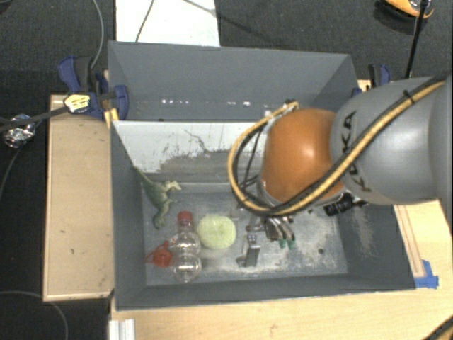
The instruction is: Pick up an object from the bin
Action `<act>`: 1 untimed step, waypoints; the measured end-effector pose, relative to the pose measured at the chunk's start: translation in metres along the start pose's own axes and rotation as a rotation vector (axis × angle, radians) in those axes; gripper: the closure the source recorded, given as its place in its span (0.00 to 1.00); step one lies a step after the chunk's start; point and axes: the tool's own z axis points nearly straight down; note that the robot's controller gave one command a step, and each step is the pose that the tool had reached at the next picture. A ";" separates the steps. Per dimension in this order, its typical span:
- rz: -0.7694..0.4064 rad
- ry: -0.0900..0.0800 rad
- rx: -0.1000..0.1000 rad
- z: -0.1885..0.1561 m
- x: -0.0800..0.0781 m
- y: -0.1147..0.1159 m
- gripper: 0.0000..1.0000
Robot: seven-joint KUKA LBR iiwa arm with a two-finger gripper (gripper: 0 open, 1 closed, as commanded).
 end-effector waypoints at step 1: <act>0.001 -0.001 0.000 -0.001 0.000 0.000 0.00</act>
Offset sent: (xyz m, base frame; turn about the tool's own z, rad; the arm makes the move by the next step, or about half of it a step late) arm 0.0111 0.0268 -0.0842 -0.0311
